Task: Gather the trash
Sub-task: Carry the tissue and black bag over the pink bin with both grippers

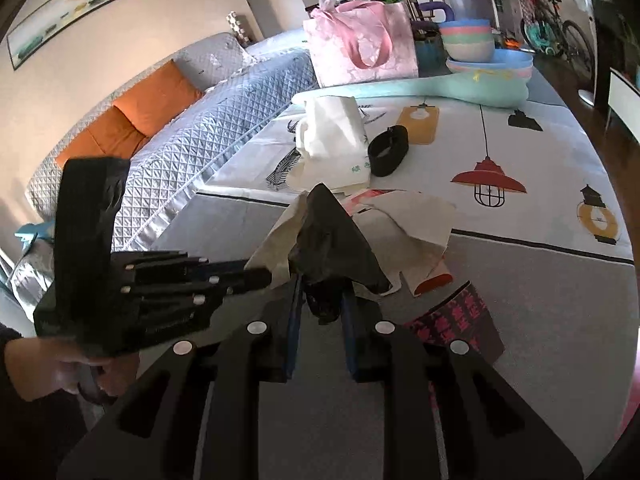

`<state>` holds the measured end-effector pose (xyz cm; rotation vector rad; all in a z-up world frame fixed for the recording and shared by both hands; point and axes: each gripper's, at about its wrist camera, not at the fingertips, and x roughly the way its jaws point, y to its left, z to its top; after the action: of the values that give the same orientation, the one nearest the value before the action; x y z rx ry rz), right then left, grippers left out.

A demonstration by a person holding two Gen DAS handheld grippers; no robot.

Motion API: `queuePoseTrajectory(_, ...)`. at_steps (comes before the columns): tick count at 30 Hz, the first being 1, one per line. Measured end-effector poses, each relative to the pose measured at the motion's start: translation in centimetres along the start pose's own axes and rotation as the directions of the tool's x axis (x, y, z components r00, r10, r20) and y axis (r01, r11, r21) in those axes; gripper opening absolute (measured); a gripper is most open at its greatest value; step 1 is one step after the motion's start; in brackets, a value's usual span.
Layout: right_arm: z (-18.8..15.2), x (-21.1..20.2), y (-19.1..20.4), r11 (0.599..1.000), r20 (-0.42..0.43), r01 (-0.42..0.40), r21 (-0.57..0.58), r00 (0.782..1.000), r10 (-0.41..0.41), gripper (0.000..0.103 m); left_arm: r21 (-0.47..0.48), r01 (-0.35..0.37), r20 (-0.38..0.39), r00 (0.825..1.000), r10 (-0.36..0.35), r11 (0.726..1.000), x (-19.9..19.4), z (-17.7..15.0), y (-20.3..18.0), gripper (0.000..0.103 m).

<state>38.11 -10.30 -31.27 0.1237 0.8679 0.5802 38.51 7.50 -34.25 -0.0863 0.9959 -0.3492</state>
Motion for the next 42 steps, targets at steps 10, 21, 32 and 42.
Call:
queuePoseTrajectory(10,-2.4,-6.2,5.0,0.999,0.084,0.018,-0.035,0.996,-0.015,0.019,0.072,-0.090,0.009,0.996,0.089,0.993,-5.1,-0.8,-2.4,0.006)
queuePoseTrajectory(21,-7.6,-15.7,9.4,1.000,0.165,0.022,-0.002,0.986,-0.021,0.018,0.019,-0.092,0.027,0.995,0.092,0.996,-13.7,-7.8,-6.7,0.006)
queuePoseTrajectory(32,-11.4,-21.5,9.2,0.997,0.222,-0.045,0.055,0.974,0.032,0.018,0.013,-0.117,0.064,0.991,0.116,0.993,-19.3,-12.9,-12.3,0.006)
queuePoseTrajectory(42,-10.9,-24.6,6.6,0.993,0.298,-0.099,0.061,0.951,0.076,0.018,0.006,-0.095,0.110,0.989,0.094,0.995,-21.4,-10.1,-15.2,0.006)
